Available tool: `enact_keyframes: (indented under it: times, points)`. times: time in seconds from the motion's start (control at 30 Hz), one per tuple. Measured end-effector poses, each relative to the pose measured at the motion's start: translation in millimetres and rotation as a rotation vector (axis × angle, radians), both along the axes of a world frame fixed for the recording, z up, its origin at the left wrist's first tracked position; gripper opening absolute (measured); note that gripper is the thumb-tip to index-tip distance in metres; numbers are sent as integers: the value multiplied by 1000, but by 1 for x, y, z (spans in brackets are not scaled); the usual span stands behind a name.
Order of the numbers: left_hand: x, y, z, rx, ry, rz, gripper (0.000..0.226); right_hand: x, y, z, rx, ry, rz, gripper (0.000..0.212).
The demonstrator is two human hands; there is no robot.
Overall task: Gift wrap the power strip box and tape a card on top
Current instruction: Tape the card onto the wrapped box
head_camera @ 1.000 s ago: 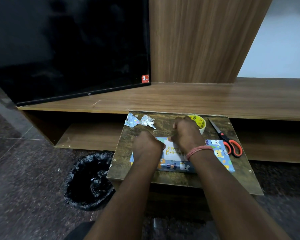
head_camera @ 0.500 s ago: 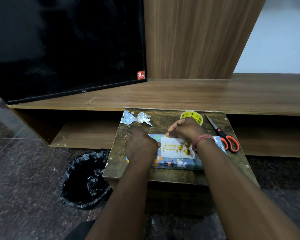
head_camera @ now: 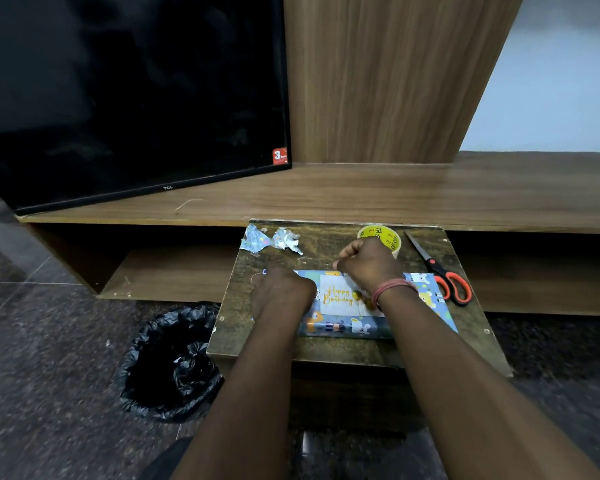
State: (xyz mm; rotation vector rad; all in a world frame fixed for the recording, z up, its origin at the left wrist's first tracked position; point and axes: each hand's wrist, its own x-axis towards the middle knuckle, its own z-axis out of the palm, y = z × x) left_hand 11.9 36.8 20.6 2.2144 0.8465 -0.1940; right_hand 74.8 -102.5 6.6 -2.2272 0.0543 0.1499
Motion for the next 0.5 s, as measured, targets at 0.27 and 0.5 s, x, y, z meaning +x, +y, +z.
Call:
enact_keyframes:
  times: [0.27,0.5]
  points:
    - [-17,-3,-3,63,-246,-81,27,-14,-9,1,-138,-199,177,27]
    - [-16,-6,-13,201,-237,-162,29,-21,-4,-16,-533,-280,293,27]
